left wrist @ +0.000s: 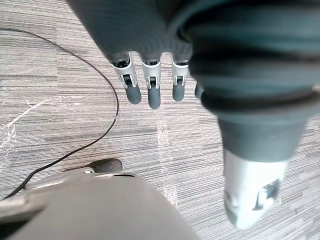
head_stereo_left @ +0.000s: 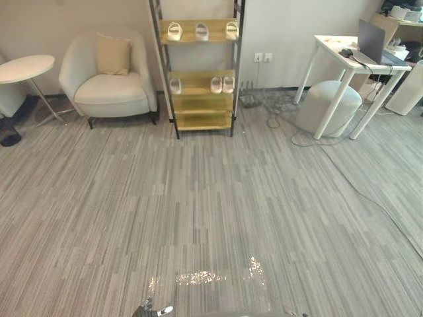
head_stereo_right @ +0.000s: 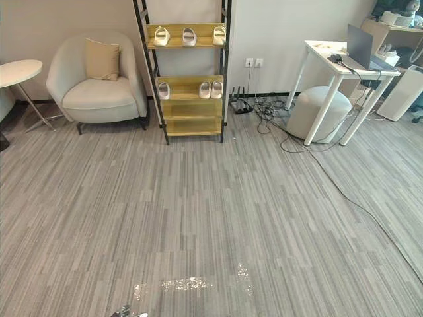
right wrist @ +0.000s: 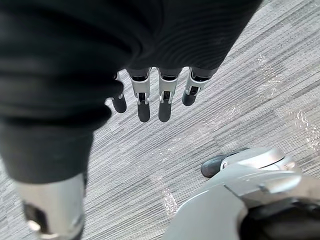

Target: Organize the slippers on the shoe rack

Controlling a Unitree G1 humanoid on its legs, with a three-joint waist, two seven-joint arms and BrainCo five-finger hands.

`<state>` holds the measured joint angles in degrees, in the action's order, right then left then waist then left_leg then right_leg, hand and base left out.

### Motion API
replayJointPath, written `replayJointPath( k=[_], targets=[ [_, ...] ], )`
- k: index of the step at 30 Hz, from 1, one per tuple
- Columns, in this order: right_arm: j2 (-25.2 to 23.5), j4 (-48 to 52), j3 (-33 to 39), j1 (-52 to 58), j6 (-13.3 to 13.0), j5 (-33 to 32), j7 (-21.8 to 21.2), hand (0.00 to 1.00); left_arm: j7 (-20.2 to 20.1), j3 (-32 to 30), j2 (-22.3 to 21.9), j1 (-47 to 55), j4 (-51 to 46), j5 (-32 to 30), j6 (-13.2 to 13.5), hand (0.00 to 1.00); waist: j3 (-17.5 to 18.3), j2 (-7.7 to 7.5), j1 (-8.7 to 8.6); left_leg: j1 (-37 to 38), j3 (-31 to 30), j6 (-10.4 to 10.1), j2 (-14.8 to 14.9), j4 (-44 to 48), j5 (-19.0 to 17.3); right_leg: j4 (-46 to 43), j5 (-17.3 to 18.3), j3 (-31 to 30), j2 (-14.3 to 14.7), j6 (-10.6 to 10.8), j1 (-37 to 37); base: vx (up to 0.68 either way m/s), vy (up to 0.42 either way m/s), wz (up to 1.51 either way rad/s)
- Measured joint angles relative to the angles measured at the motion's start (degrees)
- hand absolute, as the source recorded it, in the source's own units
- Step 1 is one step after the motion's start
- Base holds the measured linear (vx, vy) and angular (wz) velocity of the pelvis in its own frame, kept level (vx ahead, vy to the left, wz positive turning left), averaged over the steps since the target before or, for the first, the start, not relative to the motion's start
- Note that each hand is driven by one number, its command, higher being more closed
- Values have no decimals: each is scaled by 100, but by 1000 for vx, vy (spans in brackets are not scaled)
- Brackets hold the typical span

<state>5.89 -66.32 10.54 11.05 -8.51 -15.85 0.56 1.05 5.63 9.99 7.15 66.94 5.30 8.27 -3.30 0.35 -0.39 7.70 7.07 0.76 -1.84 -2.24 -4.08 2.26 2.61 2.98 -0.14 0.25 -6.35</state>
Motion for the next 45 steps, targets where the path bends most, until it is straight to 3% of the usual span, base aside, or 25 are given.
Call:
replayJointPath(
  k=[8,30,32,34,36,38,40,42,45],
  targets=[
    [5,-9,-2,-97,-1,17,-1,0,-4,57,6,-82,16,-21,0,0,-72,8,0,158,-4,-16,2,-147,10,86,33,88,10,96,-142,9,-29,2],
    [29,5,-176,-228,2,243,-4,0,-2,56,32,-92,12,-59,-3,0,-177,-70,4,289,-28,-95,26,-238,28,134,46,148,30,82,-269,-18,-39,1],
    [7,13,-176,-268,1,243,-4,0,1,52,64,-146,10,-57,-5,0,-278,-115,0,212,25,-325,51,81,-137,-145,196,107,15,18,-217,-24,-46,-10],
    [-10,20,-178,-288,-4,240,-3,0,6,51,91,-208,9,-56,-5,0,-354,-146,0,-15,50,-347,116,612,-411,-524,414,104,20,-41,-67,-59,-60,-3],
    [-25,21,-184,-299,-3,239,-4,0,9,36,143,-261,1,-54,-5,0,-435,-197,19,-437,211,-590,269,1711,-801,-940,767,39,31,-161,106,-43,-52,-8],
    [-49,24,-180,-325,0,236,-4,0,17,-172,133,-291,-68,-18,-5,0,-592,-307,63,-1240,531,-578,461,3535,-754,-1270,970,-102,-50,-256,128,-14,-54,-24],
    [27,34,-181,-350,5,234,2,0,42,-376,29,-273,-129,1,-2,0,-648,-167,72,-1612,758,-364,715,4436,-887,-1419,1103,-166,-68,-270,94,41,-25,-24],
    [65,32,-182,-351,7,234,4,0,121,-460,-24,-199,-232,62,23,0,-672,-108,49,-1913,865,-405,837,4593,-1027,-1416,1177,-261,-200,-202,26,138,48,-22],
    [103,32,-227,-415,12,233,6,0,125,-447,-38,-209,-244,106,91,0,-672,-71,65,-2131,909,-487,724,3203,-905,-1336,1289,-437,-492,-23,32,188,148,-21]
  ],
)
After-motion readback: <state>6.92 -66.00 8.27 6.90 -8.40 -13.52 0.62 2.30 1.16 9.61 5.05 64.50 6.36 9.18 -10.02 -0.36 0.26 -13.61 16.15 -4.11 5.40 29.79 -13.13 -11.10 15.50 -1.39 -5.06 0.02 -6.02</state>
